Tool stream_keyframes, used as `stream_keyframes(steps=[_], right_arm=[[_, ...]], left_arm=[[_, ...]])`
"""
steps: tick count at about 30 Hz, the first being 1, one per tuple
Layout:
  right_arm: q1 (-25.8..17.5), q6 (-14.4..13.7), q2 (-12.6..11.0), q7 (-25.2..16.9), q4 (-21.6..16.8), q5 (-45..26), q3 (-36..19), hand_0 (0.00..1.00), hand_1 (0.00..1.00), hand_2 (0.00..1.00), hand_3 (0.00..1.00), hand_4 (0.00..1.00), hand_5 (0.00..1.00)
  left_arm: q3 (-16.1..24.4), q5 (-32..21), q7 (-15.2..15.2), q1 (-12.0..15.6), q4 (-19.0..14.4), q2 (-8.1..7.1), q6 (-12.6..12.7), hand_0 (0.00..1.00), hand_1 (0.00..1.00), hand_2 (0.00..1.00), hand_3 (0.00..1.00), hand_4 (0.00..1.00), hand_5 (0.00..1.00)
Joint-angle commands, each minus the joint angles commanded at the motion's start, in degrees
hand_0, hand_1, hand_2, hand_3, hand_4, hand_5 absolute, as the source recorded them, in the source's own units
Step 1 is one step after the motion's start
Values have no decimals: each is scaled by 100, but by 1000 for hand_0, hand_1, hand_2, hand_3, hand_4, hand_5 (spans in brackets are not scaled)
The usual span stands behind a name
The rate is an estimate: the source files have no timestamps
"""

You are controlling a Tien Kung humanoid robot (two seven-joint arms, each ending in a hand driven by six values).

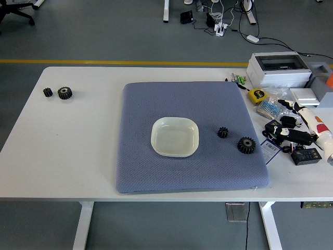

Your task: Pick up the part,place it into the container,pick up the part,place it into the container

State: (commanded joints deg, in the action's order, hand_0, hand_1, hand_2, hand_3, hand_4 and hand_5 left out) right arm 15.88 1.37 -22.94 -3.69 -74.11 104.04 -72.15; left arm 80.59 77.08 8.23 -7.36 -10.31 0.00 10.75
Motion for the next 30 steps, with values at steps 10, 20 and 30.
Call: stream_keyframes(steps=[10,20,30], right_arm=[[752,-99,-7,27,452,770,1158,785,796,835,835,998,430],[1245,-156,88,93,1024,816,1711,732,752,789,815,998,416],[1416,-276,134,140,1353,1143,2063,655,690,741,774,998,403]], left_arm=[[45,-14,6,-63,0,0,16,680,663,659,567,609,548],[31,-90,-10,-133,0,0,44,681,663,658,566,609,547],[-9,-96,8,-165,0,0,28,681,662,657,566,607,547]])
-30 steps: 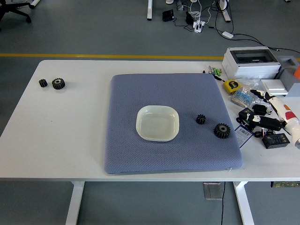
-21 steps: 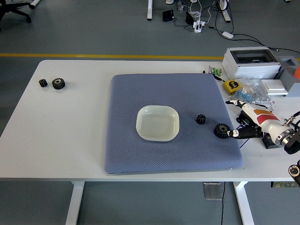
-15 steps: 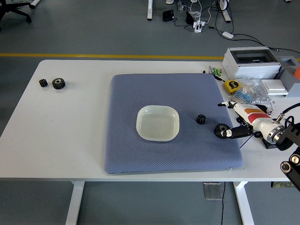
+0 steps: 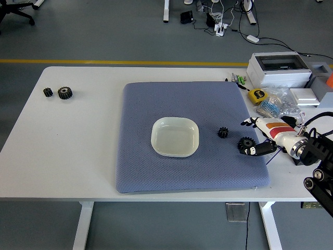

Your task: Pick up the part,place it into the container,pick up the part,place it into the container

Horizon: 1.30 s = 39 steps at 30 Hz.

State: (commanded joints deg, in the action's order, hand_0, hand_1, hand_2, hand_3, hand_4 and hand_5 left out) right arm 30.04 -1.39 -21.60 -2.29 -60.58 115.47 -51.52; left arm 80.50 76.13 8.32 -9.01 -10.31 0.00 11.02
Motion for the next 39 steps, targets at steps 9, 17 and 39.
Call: stream_keyframes(steps=[9,17,39], right_arm=[[83,-129,96,30,272,-52,268,612,671,726,764,998,396],[149,-173,147,101,493,-145,339,344,484,556,540,896,347],[143,-531,108,-24,733,-211,323,116,263,384,468,695,303]], left_arm=[[3,28,19,-6,0,0,-6,681,661,657,567,606,547],[0,32,33,-7,0,0,-10,681,660,655,566,607,546],[30,98,53,-14,0,0,-14,681,661,656,566,606,545]])
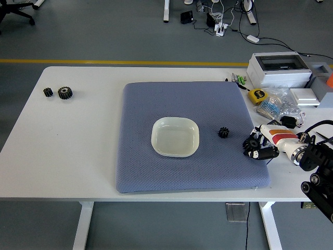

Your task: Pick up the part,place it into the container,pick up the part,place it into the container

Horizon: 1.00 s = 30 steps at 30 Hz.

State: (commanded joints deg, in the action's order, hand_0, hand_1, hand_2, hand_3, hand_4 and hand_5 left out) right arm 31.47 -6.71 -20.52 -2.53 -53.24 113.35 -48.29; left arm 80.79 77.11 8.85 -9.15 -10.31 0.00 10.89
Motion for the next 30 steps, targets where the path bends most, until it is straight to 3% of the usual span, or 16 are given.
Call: stream_keyframes(steps=[2,16,24,25,26,30], right_arm=[[4,-30,-21,-13,-82,-8,-8,66,214,342,459,716,263],[173,-223,-50,-20,-935,179,-19,70,203,318,458,695,257],[1032,-175,81,48,-1265,168,1165,105,215,327,460,707,252],[1162,-169,125,43,-1266,152,1345,105,215,327,460,707,252],[1268,-167,171,42,-1258,145,1506,159,286,380,464,708,256],[1614,-170,457,47,-1083,114,1976,159,286,380,464,708,256]], left_arm=[[11,24,7,-2,0,0,-3,681,662,656,567,607,544],[37,55,12,-1,0,0,-15,680,661,656,566,606,543],[23,49,25,-6,0,0,-11,680,662,656,566,606,542],[25,42,26,-4,0,0,-7,680,662,656,566,606,542],[24,37,27,-3,0,0,-3,680,662,655,566,606,543],[23,33,34,-8,0,0,0,680,662,655,566,606,543]])
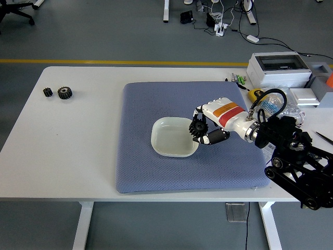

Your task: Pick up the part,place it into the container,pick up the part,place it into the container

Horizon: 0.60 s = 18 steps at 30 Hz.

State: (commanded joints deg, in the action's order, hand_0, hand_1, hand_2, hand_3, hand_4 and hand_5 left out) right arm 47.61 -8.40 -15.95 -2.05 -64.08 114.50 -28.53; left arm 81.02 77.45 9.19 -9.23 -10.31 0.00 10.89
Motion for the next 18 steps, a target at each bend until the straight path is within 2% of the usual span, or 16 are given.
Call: stream_keyframes(steps=[1,2,7,8,9,13,14,16,18], right_arm=[[57,-2,70,1,53,-1,78,159,286,380,464,708,256],[121,-17,159,-6,133,-16,164,216,359,442,473,691,282],[342,-65,570,-18,661,-88,426,216,359,442,473,691,282],[369,-70,622,-11,738,-90,453,300,432,498,503,699,317],[409,-67,698,19,854,-101,488,300,432,498,503,699,317],[522,212,904,76,1212,-49,505,300,432,498,503,699,317],[537,266,932,68,1262,-18,492,367,534,720,884,998,361],[563,400,970,73,1316,37,470,367,534,720,884,998,361],[587,391,987,-4,1337,55,477,367,534,720,884,998,361]], left_arm=[[0,4,2,-2,0,0,0,680,662,655,566,606,543],[-7,-1,5,-4,0,0,-1,680,662,657,566,606,543],[-30,1,17,-20,0,0,-3,680,662,657,566,606,543],[-36,-1,19,-23,0,0,-3,680,662,658,566,606,542],[-43,-2,21,-26,0,0,-4,680,662,658,566,606,542],[-69,-11,30,-42,0,0,-5,680,662,658,566,606,542],[-81,-23,30,-44,0,0,-5,680,662,658,566,606,542],[-89,-35,30,-45,0,0,-4,680,662,658,566,606,542],[-84,-22,35,-46,0,0,-6,680,662,658,566,606,542]])
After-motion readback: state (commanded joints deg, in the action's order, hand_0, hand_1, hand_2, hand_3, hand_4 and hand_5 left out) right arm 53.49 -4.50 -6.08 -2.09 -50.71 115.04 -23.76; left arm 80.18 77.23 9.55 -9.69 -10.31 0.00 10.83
